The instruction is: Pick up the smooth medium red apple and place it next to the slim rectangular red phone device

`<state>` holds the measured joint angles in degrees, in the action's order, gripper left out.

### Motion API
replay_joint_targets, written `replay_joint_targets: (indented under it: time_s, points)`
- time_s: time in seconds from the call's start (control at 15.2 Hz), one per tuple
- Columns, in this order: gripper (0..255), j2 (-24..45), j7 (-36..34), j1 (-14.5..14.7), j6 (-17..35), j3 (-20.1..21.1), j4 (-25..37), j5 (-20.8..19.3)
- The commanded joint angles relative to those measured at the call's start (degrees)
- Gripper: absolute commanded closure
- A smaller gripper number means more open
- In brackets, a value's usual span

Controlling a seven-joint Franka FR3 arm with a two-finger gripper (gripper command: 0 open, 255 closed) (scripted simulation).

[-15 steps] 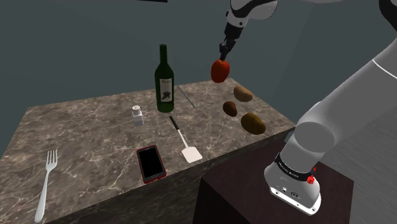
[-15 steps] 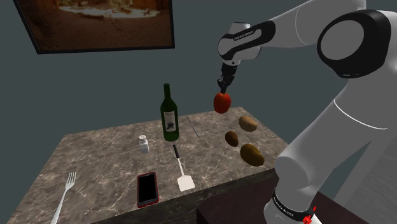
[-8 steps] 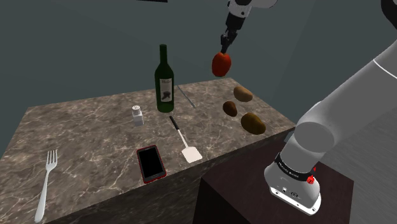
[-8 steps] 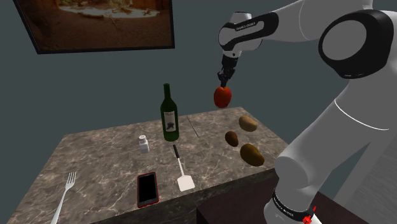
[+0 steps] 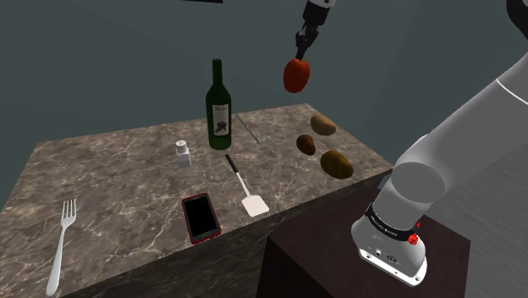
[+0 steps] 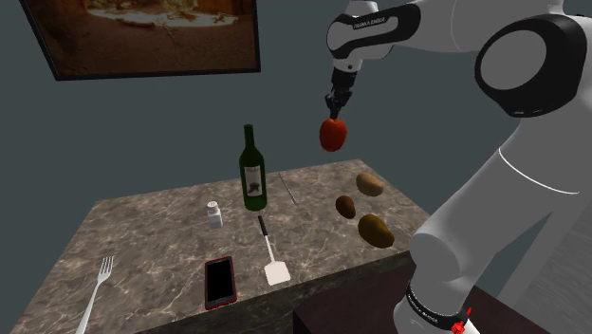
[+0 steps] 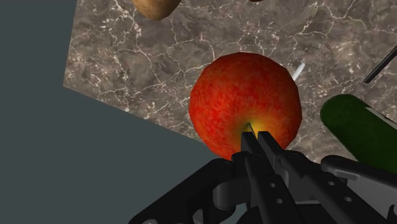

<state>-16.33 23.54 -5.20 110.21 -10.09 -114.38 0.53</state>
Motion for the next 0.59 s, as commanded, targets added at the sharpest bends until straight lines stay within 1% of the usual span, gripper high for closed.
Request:
replay_joint_targets:
  time_s: [0.0, 0.07, 0.53]
  points:
    - [255, 0.09, 0.03, 0.0, -1.61, -0.02, 1.69, 0.01]
    - [255, 0.1, 0.02, 0.0, -1.82, -0.02, 1.91, 0.01]
    - [255, -2.72, -9.9, 3.11, 1.08, 6.75, -3.63, -0.35]
